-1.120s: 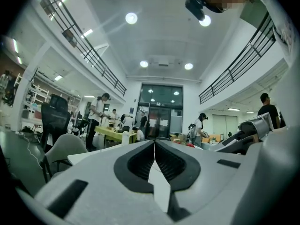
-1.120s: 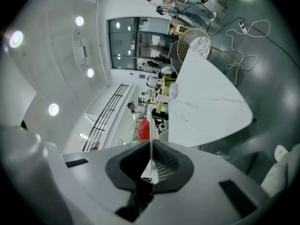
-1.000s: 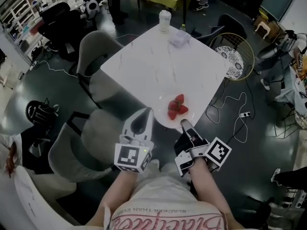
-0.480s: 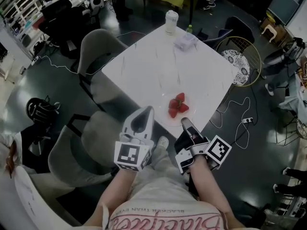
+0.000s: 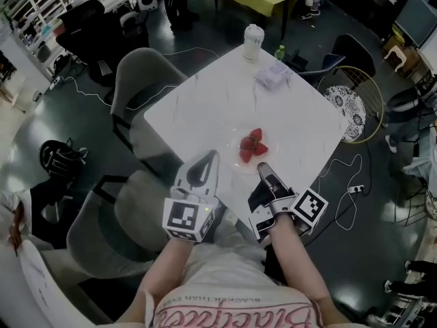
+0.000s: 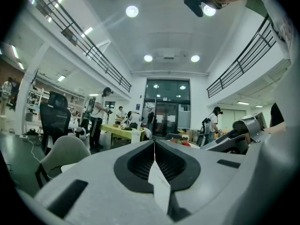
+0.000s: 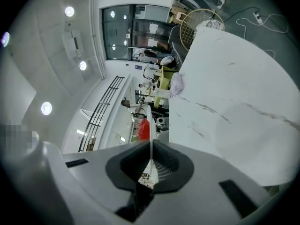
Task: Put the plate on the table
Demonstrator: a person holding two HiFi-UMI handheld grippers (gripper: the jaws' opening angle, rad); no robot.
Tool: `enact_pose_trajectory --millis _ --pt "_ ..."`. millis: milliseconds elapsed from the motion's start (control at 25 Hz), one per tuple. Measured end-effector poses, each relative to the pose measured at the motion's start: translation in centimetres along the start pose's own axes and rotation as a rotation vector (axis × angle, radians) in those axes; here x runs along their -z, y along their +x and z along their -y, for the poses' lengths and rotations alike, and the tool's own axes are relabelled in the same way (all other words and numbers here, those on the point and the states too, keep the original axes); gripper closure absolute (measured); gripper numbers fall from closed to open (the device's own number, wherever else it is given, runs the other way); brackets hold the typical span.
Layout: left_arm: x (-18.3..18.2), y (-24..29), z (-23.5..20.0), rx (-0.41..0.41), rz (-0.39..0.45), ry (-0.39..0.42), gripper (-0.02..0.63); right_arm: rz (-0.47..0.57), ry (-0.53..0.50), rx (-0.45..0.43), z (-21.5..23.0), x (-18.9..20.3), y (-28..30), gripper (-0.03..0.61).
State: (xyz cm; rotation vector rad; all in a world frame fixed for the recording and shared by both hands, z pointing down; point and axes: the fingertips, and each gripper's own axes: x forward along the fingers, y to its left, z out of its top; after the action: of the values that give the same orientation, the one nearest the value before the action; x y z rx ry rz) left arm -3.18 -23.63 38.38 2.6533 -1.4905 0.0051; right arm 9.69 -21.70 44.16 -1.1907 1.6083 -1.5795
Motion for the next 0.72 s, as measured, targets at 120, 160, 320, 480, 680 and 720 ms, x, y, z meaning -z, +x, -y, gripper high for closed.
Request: enact_pose_trajectory --millis 120,160,320,480,680,720 --pt "0.0 2.7 -1.1 -0.017 -0.007 -0.011 0.607 -0.016 -0.004 -0.004 0.0 -2.1 2.6 0.569" --pt "0.1 3.6 -1.4 -0.022 -0.011 -0.013 0.607 -0.022 -0.005 -0.003 0.0 -2.7 3.4 0.569" --pt "0.6 6.8 -2.5 -0.039 -0.034 -0.016 0.607 -0.048 -0.002 0.013 0.6 -4.9 6.5 0.569" --pt "1.4 9.4 -3.8 -0.050 -0.054 -0.016 0.607 -0.070 0.001 0.035 1.8 -5.9 9.2 0.569" --pt "3.0 12.3 -5.9 -0.053 -0.088 -0.013 0.607 -0.085 0.016 0.043 3.7 -6.5 13.3 0.569" --pt "3.5 12.8 -6.4 -0.052 -0.097 -0.016 0.607 -0.086 0.020 0.051 4.2 -6.5 14.1 0.569"
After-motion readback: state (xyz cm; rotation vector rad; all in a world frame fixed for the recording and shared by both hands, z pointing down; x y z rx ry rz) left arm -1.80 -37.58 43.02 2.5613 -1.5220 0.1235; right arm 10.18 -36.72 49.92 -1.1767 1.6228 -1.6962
